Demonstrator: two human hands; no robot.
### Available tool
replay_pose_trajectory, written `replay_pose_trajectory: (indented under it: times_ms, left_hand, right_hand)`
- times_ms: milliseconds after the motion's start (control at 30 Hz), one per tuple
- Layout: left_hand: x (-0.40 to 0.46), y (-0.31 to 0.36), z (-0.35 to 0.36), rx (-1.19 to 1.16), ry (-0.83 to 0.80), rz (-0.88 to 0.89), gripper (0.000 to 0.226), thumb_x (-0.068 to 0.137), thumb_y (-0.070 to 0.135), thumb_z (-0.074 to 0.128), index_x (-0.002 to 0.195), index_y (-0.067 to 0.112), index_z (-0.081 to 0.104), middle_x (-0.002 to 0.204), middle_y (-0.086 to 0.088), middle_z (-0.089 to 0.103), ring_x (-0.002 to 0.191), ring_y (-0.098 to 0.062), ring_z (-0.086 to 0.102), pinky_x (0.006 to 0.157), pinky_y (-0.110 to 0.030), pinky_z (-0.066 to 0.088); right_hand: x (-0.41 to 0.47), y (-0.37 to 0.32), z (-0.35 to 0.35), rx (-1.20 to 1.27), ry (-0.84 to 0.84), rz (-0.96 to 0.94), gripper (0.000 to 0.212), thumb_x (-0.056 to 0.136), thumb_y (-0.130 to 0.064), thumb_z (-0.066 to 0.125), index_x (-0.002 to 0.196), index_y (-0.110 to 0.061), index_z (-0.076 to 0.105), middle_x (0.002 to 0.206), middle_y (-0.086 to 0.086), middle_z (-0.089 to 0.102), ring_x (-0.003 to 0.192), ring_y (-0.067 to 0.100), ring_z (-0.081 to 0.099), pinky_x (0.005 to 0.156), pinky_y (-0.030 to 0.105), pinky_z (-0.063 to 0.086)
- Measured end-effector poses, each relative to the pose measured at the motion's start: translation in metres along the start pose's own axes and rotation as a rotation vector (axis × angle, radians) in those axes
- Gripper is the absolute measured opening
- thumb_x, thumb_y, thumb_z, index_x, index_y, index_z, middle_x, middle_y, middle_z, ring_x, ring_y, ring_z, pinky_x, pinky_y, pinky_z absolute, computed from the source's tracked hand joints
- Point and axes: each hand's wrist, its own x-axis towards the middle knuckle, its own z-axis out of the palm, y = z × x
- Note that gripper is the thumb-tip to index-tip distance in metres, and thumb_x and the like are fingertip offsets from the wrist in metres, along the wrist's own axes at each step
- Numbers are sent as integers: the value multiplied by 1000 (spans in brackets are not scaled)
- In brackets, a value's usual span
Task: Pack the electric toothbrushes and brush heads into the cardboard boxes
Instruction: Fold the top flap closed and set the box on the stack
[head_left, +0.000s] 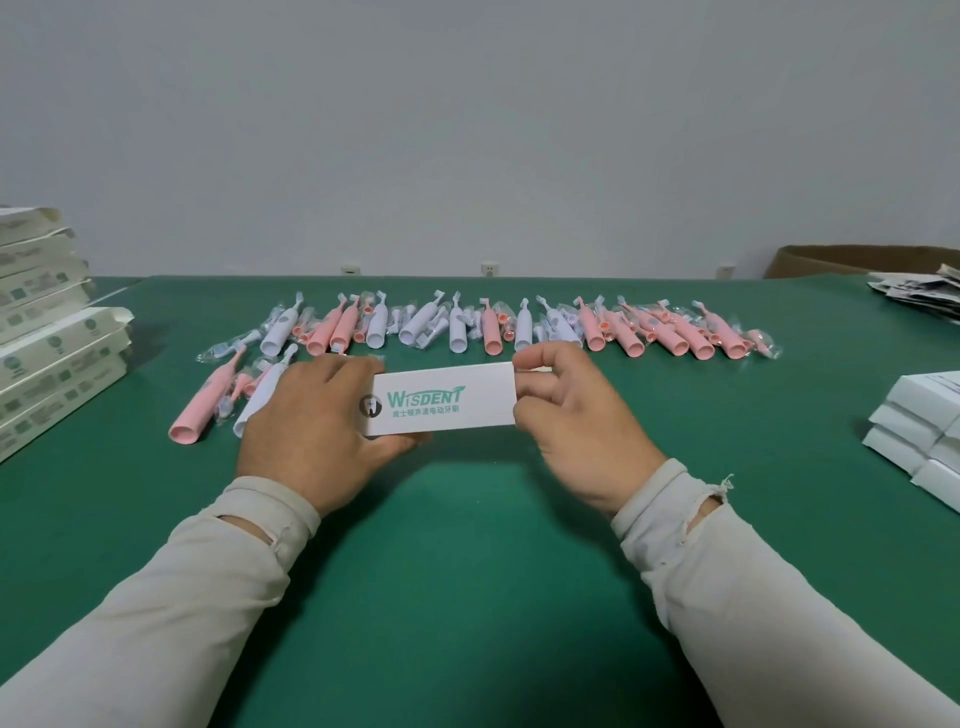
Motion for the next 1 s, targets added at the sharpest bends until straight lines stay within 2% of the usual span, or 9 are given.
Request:
replay_pose_trajectory:
  times_ms: [67, 167, 300, 433, 533, 667, 767, 867, 1000]
  left_hand:
    - [1, -1, 1, -7, -17, 2, 84, 60, 87, 46, 121, 30, 58, 117, 4, 60, 109, -24, 52, 76, -39, 42]
    - [2, -1, 0, -47, -17, -25, 91, 56, 92, 37, 121, 31, 57, 118, 5, 60, 110, -23, 53, 79, -39, 44]
    - [2, -6, -1, -71, -31, -38, 91, 55, 93, 38, 121, 34, 57, 117, 6, 60, 108, -21, 52, 83, -44, 50]
    - [2, -9, -1, -61, -45, -37, 89, 55, 93, 41, 120, 35, 57, 116, 6, 60, 108, -20, 52, 82, -41, 47]
    - [2, -6, 0, -62, -42, -20, 87, 55, 94, 40, 117, 34, 56, 114, 7, 59, 105, -19, 52, 77, -37, 44]
    - [2, -4, -1, -76, -28, -6, 89, 56, 92, 42, 120, 33, 57, 117, 6, 60, 107, -20, 53, 79, -37, 44]
    - [2, -4, -3, -71, -37, -17, 91, 56, 92, 40, 121, 32, 57, 118, 5, 60, 108, -21, 53, 83, -42, 49]
    - [3, -3, -4, -57, -45, -36, 90, 57, 93, 39, 121, 32, 56, 117, 5, 60, 107, -21, 52, 84, -44, 50]
    - [2, -2, -5, -66, -14, -36, 89, 57, 93, 38, 118, 32, 58, 114, 3, 61, 105, -23, 53, 83, -44, 50]
  right_hand:
    - [1, 2, -3, -70, 28, -28, 31, 73, -10, 50, 101, -26, 51, 92, -5, 76, 62, 9, 58, 54, 23, 41]
    - [0, -1, -25, -430, 173, -246, 39, 75, -20, 55, 109, -40, 52, 107, -16, 69, 87, -1, 61, 71, 15, 41]
    - [-4, 0, -40, -796, -83, -254, 74, 80, -28, 62, 145, -52, 33, 131, -22, 41, 107, -6, 50, 86, 8, 42]
    - [-1, 3, -34, -660, 67, -333, 27, 92, -16, 67, 114, -32, 69, 121, -14, 55, 92, 0, 59, 84, 10, 45]
    - [-1, 4, -30, -612, 133, -324, 12, 91, -23, 70, 95, -32, 75, 113, -19, 54, 90, 1, 58, 78, 10, 42]
    - [-2, 8, -23, -646, 171, -340, 11, 90, -24, 69, 97, -28, 77, 111, -22, 49, 104, 0, 50, 81, 15, 37]
    - [-3, 5, -21, -638, 194, -385, 16, 90, -25, 69, 104, -32, 69, 109, -25, 52, 89, 1, 56, 75, 14, 39]
    - [-4, 3, -13, -366, 230, -350, 33, 85, -26, 72, 108, -41, 53, 103, -18, 62, 72, 3, 58, 66, 17, 44]
    - [-2, 6, -7, -220, 291, -271, 29, 84, -16, 77, 99, -37, 64, 90, -11, 68, 73, -2, 59, 70, 15, 50]
